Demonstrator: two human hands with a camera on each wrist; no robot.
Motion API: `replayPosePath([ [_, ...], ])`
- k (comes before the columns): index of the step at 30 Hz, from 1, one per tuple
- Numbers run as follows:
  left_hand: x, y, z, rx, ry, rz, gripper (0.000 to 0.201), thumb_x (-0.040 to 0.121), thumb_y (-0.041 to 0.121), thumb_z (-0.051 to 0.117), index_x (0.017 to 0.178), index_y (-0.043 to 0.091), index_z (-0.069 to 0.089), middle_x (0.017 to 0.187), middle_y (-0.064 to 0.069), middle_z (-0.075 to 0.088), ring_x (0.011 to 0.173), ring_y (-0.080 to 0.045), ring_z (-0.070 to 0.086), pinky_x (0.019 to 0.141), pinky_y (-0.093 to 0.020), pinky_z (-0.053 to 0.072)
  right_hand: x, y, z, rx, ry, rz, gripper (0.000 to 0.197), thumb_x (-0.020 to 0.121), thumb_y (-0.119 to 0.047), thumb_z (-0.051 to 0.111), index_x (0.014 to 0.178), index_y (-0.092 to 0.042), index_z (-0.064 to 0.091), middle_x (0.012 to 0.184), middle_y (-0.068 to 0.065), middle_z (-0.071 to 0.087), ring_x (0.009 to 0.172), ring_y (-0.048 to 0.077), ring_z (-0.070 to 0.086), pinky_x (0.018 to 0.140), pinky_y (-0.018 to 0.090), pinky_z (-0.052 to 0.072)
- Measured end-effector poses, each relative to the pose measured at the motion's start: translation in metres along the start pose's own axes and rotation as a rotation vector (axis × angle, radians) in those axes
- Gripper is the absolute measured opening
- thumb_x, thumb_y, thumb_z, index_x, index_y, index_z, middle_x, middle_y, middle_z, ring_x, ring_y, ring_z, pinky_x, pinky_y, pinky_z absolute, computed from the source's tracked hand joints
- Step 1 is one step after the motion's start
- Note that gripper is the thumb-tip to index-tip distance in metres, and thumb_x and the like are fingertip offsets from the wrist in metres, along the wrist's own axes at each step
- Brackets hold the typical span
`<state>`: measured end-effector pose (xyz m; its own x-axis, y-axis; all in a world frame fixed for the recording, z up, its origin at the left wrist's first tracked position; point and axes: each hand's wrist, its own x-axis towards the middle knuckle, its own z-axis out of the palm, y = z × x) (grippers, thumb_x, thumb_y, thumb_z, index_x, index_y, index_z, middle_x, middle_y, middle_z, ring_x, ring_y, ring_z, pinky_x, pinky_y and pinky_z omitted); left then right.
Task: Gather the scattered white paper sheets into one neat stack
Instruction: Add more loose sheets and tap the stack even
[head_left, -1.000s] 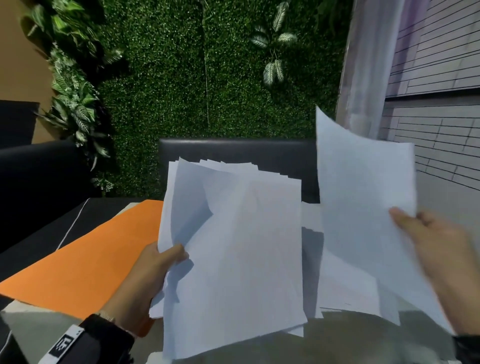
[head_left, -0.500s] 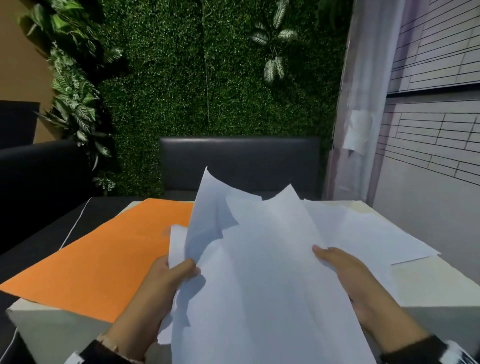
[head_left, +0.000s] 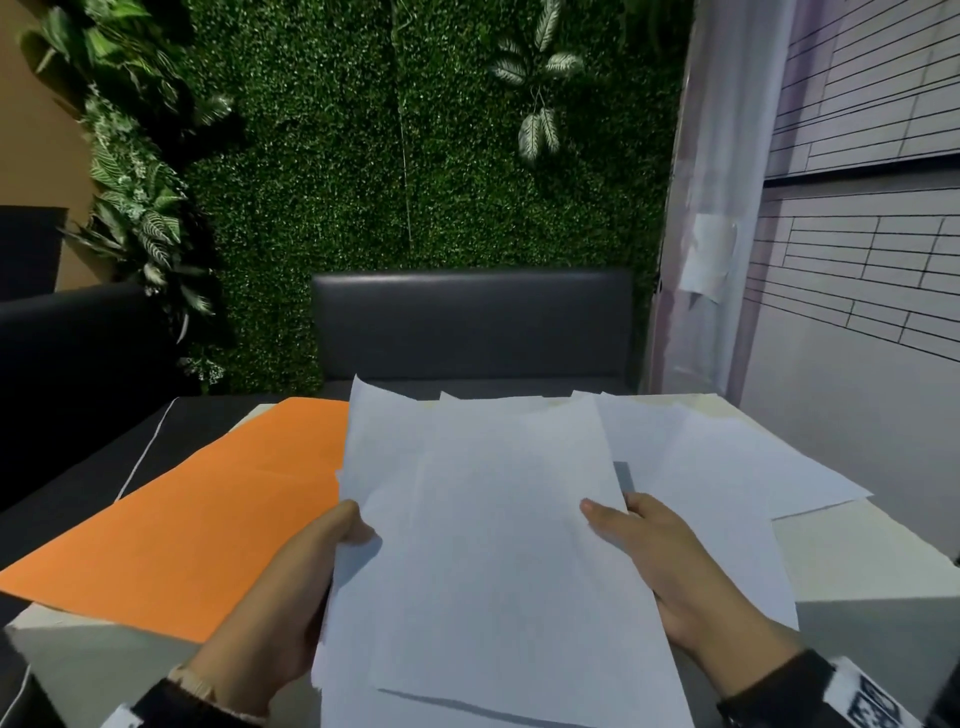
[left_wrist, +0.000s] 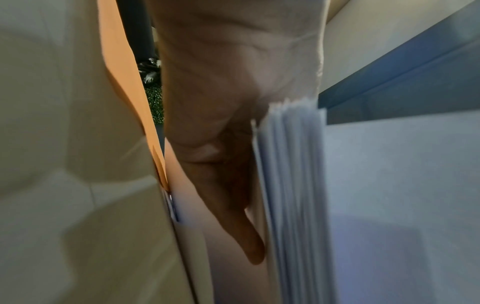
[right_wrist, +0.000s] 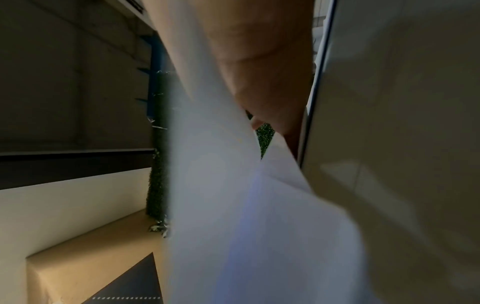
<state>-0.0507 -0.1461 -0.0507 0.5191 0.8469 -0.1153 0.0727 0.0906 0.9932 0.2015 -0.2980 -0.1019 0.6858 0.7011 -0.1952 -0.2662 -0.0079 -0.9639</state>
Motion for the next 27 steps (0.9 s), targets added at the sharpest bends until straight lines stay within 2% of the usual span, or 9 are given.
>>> replayPosePath([
  [2, 0.006, -0.007, -0.007, -0.039, -0.036, -0.036, 0.052, 0.101, -0.007, 0.059, 0.05, -0.002, 0.065, 0.082, -0.015, 0.061, 0.061, -0.016, 0.062, 0.081, -0.036, 0.035, -0.002, 0.0, 0.004, -0.018, 0.021, -0.021, 0.053, 0.083, -0.016, 0.089, 0.128, -0.014, 0.061, 0.117, 0.013, 0.077, 0.099, 0.037, 0.079, 0.089, 0.063, 0.062],
  [4, 0.014, -0.002, -0.009, 0.07, -0.071, -0.087, 0.038, 0.108, -0.01, 0.052, 0.071, -0.008, 0.063, 0.1, -0.01, 0.071, 0.094, -0.026, 0.065, 0.079, -0.034, 0.037, -0.005, -0.002, 0.008, -0.056, 0.045, -0.051, 0.06, 0.078, -0.014, 0.093, 0.127, -0.02, 0.059, 0.122, 0.007, 0.073, 0.102, 0.033, 0.078, 0.089, 0.061, 0.063],
  [6, 0.011, 0.004, -0.007, -0.004, -0.062, -0.172, 0.015, 0.105, 0.011, 0.065, 0.098, 0.006, 0.076, 0.102, -0.009, 0.084, 0.096, -0.04, 0.077, 0.08, -0.042, 0.053, -0.008, -0.003, 0.011, -0.115, 0.043, -0.103, 0.061, 0.077, -0.014, 0.094, 0.125, -0.025, 0.057, 0.126, 0.002, 0.069, 0.108, 0.03, 0.075, 0.092, 0.057, 0.063],
  [8, -0.001, 0.003, -0.014, -0.027, -0.172, -0.193, 0.023, 0.098, 0.029, 0.075, 0.115, 0.016, 0.081, 0.109, -0.015, 0.085, 0.095, -0.046, 0.082, 0.085, -0.05, 0.061, -0.012, -0.004, 0.016, -0.18, 0.031, -0.16, 0.065, 0.077, -0.012, 0.093, 0.127, -0.027, 0.054, 0.127, -0.003, 0.064, 0.114, 0.025, 0.069, 0.096, 0.051, 0.061],
  [12, 0.011, -0.014, -0.021, -0.039, -0.198, -0.099, 0.039, 0.097, 0.01, 0.073, 0.135, 0.011, 0.068, 0.115, -0.024, 0.082, 0.095, -0.047, 0.081, 0.082, -0.055, 0.064, -0.015, -0.005, 0.022, -0.141, 0.1, -0.189, 0.086, 0.074, -0.009, 0.094, 0.137, -0.03, 0.04, 0.126, -0.003, 0.057, 0.114, 0.023, 0.064, 0.095, 0.046, 0.06],
  [15, 0.012, -0.016, -0.02, -0.126, -0.206, -0.01, 0.046, 0.094, 0.002, 0.072, 0.138, 0.015, 0.065, 0.121, -0.024, 0.08, 0.103, -0.05, 0.079, 0.086, -0.06, 0.065, -0.014, -0.007, 0.019, 0.137, 0.083, -0.049, 0.098, 0.075, -0.009, 0.092, 0.152, -0.031, 0.036, 0.131, 0.011, 0.064, 0.11, 0.034, 0.07, 0.091, 0.049, 0.06],
  [18, 0.012, -0.015, -0.019, -0.197, -0.235, 0.101, 0.052, 0.092, -0.001, 0.071, 0.141, 0.014, 0.063, 0.126, -0.023, 0.079, 0.107, -0.048, 0.079, 0.085, -0.055, 0.068, -0.022, -0.018, 0.014, 0.391, -0.142, 0.131, 0.068, 0.08, -0.018, 0.086, 0.143, -0.006, 0.062, 0.127, 0.02, 0.074, 0.117, 0.041, 0.072, 0.108, 0.056, 0.053],
  [21, 0.01, -0.01, -0.024, -0.194, -0.282, 0.161, 0.047, 0.092, -0.002, 0.069, 0.137, 0.01, 0.069, 0.129, -0.024, 0.078, 0.111, -0.047, 0.078, 0.084, -0.05, 0.069, -0.035, -0.026, 0.01, 0.385, -0.383, 0.197, 0.046, 0.088, -0.029, 0.084, 0.125, -0.004, 0.077, 0.131, 0.022, 0.073, 0.119, 0.04, 0.071, 0.11, 0.052, 0.052],
  [27, 0.01, 0.011, -0.044, -0.157, -0.343, 0.145, 0.041, 0.088, -0.003, 0.068, 0.127, 0.006, 0.076, 0.127, -0.027, 0.078, 0.106, -0.046, 0.08, 0.082, -0.048, 0.069, -0.041, -0.045, 0.008, 0.155, -0.432, -0.067, 0.038, 0.095, -0.006, 0.065, 0.133, -0.007, 0.07, 0.129, 0.017, 0.075, 0.116, 0.038, 0.073, 0.094, 0.048, 0.062],
])
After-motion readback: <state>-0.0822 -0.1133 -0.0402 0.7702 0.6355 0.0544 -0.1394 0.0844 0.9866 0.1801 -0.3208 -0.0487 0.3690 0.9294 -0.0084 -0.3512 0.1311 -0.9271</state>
